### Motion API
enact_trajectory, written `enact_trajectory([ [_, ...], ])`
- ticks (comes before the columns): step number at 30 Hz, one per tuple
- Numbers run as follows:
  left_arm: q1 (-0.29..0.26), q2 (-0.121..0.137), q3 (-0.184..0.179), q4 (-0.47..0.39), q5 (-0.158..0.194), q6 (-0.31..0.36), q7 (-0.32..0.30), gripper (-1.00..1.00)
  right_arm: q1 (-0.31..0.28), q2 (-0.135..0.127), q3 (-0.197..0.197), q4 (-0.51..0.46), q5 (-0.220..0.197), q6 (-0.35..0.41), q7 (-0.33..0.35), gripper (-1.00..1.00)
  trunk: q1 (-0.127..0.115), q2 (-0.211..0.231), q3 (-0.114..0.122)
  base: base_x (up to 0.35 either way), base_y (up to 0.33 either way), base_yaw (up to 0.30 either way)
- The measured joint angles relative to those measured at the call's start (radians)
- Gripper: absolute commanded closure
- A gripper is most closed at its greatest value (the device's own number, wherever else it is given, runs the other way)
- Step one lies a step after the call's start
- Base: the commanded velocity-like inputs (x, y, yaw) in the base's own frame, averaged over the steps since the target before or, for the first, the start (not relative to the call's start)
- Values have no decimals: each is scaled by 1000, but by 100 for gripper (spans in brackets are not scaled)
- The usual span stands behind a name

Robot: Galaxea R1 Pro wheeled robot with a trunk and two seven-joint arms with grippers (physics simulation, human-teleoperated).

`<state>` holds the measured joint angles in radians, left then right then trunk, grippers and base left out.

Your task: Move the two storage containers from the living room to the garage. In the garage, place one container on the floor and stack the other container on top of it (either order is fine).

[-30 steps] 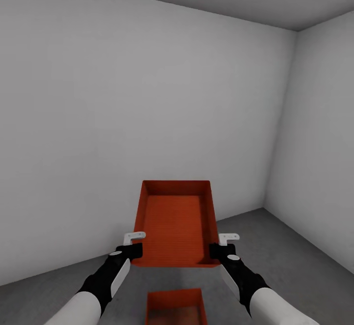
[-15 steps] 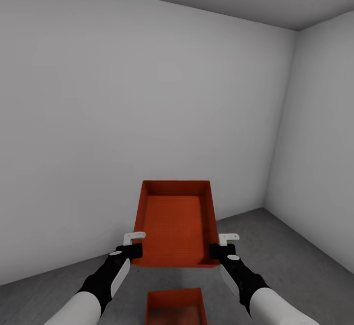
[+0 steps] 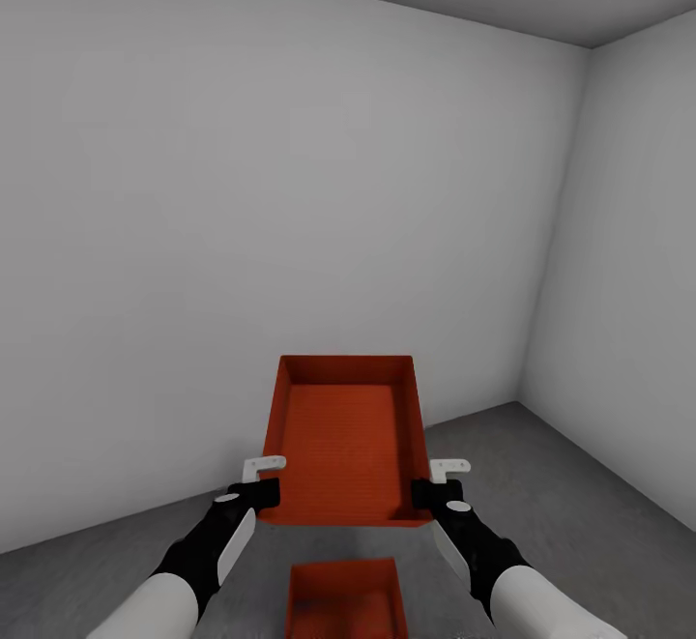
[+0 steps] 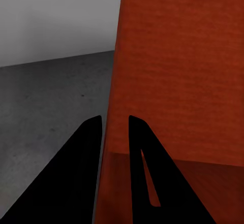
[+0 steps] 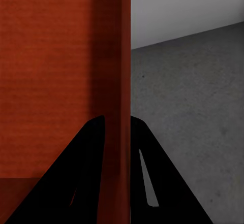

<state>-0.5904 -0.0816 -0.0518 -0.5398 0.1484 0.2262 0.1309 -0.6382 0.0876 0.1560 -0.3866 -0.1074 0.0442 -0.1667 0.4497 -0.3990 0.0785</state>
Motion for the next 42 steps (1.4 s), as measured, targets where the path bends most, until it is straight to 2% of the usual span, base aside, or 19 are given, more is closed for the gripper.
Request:
enact_trajectory([
  [42,0,-2,1,2,-1,-4,1,100,0,-2,0,0,1,-1,2,100,0,0,-66,0,0,0],
])
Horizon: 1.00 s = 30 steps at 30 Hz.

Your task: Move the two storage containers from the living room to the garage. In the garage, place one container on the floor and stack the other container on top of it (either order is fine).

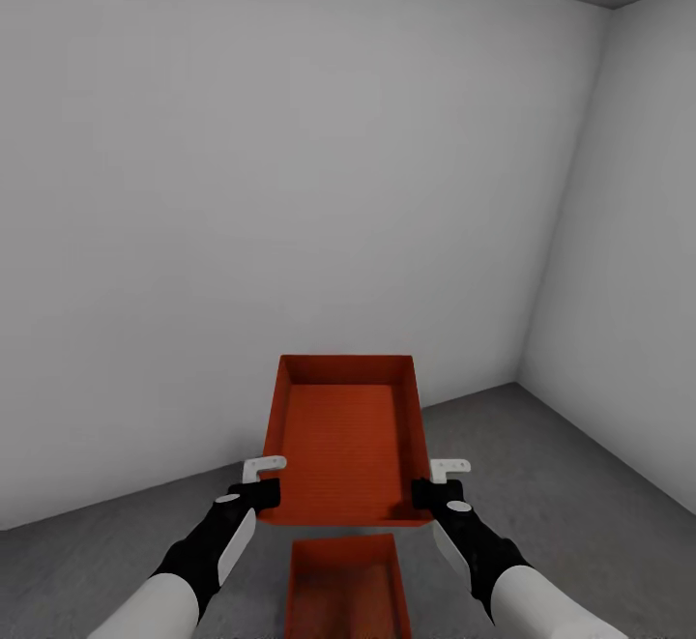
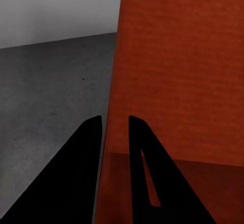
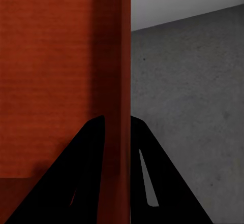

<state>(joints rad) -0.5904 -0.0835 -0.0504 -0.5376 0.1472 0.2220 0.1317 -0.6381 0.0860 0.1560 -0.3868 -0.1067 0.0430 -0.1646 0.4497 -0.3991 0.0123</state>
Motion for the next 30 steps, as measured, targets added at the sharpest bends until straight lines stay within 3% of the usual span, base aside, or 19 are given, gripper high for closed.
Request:
enact_trajectory([
  [30,1,0,1,2,0,-2,-1,100,1,0,1,0,0,0,0,100,0,2,-43,0,0,0],
])
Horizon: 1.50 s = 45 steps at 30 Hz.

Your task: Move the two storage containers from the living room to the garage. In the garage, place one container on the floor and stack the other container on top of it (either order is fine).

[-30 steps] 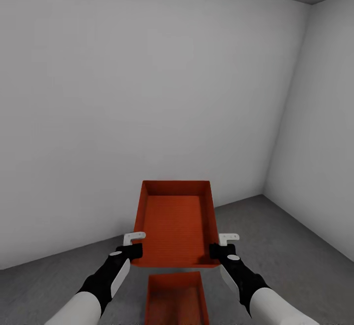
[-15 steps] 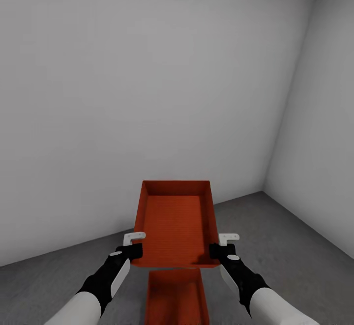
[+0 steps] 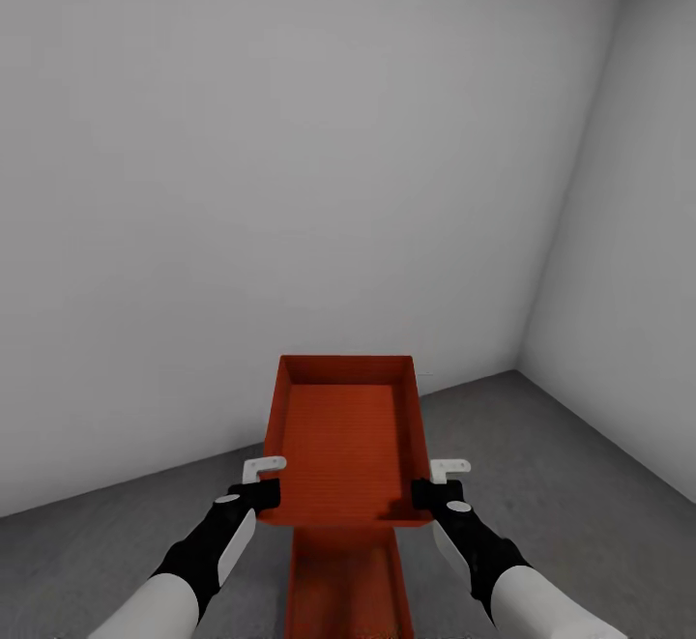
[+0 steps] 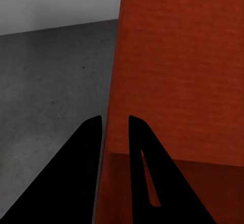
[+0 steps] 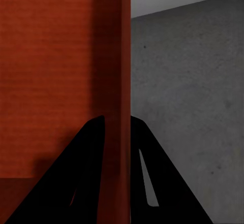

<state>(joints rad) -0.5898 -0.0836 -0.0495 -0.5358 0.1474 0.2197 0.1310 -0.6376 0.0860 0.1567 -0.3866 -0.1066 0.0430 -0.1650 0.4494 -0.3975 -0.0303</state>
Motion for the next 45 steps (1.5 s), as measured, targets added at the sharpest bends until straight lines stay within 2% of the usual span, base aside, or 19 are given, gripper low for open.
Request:
enact_trajectory([
  [45,0,0,1,0,-1,2,-1,100,0,0,2,0,-1,1,-1,100,0,0,-67,0,0,0],
])
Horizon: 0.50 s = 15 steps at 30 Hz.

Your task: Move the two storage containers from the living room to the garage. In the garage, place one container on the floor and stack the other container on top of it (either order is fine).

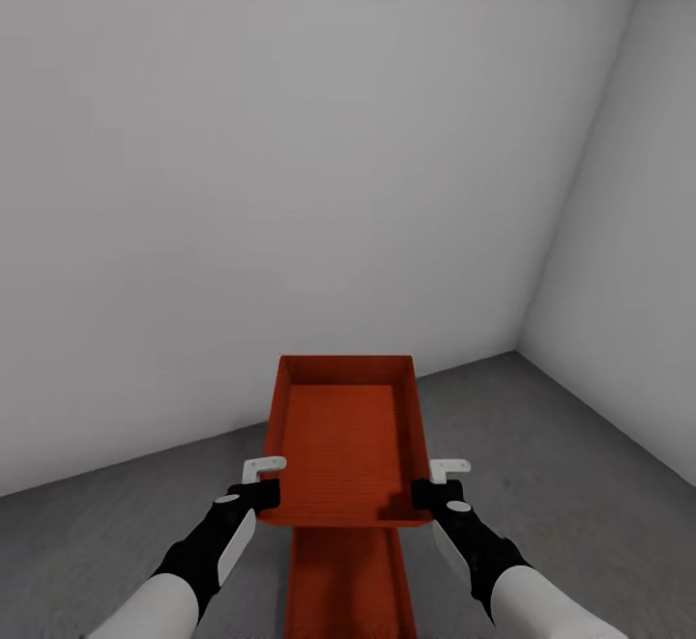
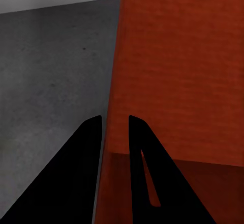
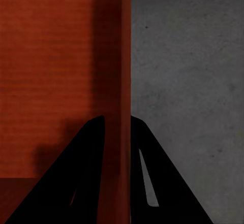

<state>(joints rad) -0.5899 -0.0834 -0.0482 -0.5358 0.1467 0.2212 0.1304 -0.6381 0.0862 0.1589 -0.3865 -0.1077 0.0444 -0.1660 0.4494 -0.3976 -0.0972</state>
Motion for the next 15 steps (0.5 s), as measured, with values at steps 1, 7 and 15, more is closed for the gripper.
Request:
enact_trajectory([
  [1,0,0,0,0,0,0,0,100,0,0,0,0,0,0,0,100,0,0,-2,0,0,0],
  [7,0,0,0,0,-1,2,-1,100,0,1,-2,1,1,0,0,100,0,0,-11,0,0,0],
  [15,0,1,1,0,-1,2,-1,100,0,1,-1,2,0,0,-1,100,0,0,-24,0,0,0],
])
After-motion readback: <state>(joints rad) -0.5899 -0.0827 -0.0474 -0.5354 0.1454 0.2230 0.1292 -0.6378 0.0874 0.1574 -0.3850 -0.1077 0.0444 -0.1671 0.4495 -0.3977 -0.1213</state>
